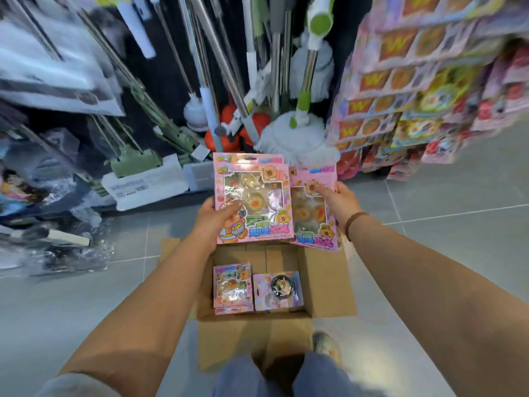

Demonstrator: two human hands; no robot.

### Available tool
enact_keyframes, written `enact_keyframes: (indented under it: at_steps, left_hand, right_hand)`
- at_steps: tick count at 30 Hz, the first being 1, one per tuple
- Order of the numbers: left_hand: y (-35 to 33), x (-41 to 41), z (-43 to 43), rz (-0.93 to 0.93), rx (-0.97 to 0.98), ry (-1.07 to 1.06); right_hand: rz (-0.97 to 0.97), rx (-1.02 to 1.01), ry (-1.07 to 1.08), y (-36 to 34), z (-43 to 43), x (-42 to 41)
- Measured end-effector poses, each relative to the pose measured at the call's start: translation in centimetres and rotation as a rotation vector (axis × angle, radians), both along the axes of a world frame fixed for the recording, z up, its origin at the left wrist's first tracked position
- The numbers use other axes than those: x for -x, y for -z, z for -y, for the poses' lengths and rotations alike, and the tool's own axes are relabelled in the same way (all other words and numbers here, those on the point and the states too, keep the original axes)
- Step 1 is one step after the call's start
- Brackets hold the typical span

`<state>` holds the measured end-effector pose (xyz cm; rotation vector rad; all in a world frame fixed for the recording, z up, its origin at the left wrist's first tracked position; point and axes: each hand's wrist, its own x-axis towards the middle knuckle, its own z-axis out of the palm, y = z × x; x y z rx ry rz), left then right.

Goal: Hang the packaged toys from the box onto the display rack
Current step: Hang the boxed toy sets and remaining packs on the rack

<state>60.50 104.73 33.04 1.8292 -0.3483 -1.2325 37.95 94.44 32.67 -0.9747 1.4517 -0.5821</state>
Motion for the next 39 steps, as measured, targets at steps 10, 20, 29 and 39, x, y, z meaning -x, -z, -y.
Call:
enact_keyframes:
  at_steps: [10, 20, 29, 39]
  left_hand:
    - [-21.6, 3.8, 1.0, 0.086, 0.075, 0.165]
    - [-32.2, 7.7, 2.3, 0.191, 0.199, 0.464]
    - [-36.7, 16.6, 4.7, 0.078, 0.318, 0.664]
    - [-39.7, 32.1, 9.8, -0.014, 0.432, 0.518]
  right_hand:
    - [-0.072, 0.109, 0.049, -22.6, -0.7, 5.8]
    - [-0.181, 0.232, 0.267, -33.5, -4.3, 11.2]
    - [-0.113, 0.352, 0.475, -38.1, -5.0, 20.7]
    - [-0.022, 0.503, 0.397, -43.4, 2.0, 34.6]
